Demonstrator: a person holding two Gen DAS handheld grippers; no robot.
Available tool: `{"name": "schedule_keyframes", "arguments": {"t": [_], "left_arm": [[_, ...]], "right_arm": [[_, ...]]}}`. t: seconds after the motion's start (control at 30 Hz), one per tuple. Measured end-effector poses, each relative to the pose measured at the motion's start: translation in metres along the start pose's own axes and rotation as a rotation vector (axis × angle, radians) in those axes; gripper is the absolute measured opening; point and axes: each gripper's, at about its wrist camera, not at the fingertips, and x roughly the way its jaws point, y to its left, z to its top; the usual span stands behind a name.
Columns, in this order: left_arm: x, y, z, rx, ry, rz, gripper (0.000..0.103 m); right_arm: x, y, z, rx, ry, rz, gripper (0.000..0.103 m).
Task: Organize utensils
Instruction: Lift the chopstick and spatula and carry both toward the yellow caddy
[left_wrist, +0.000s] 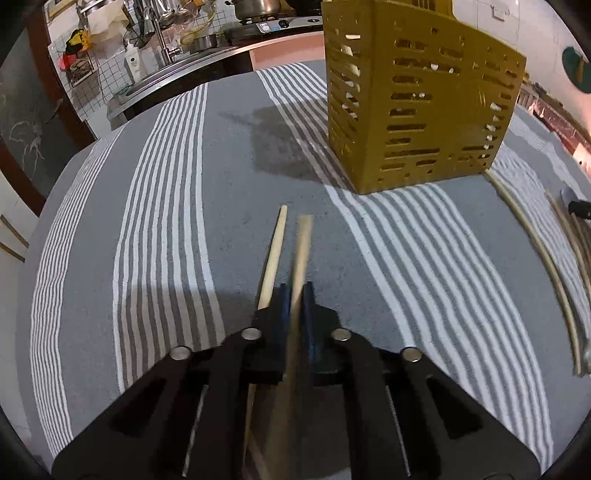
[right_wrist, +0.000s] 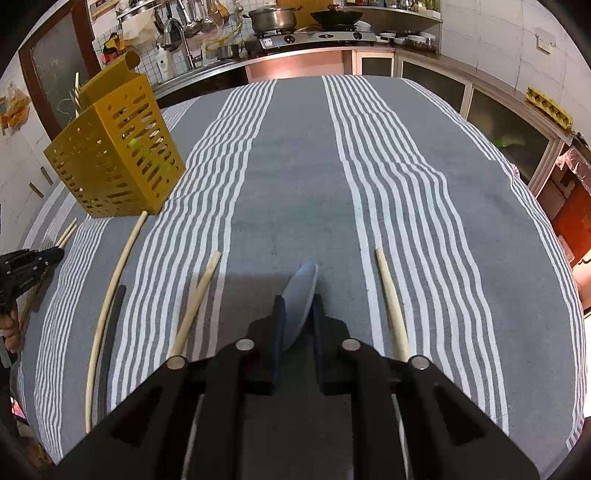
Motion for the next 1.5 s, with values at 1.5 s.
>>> {"name": "schedule_keyframes", "arguments": {"t": [1.5], "left_arm": [[-0.154,0.015,0.001,-0.192,-0.456,-0.089,0.004]], "right_arm": [[-0.141,0.052,0.014,-0.115,-0.412,0.127,0.005]]}}
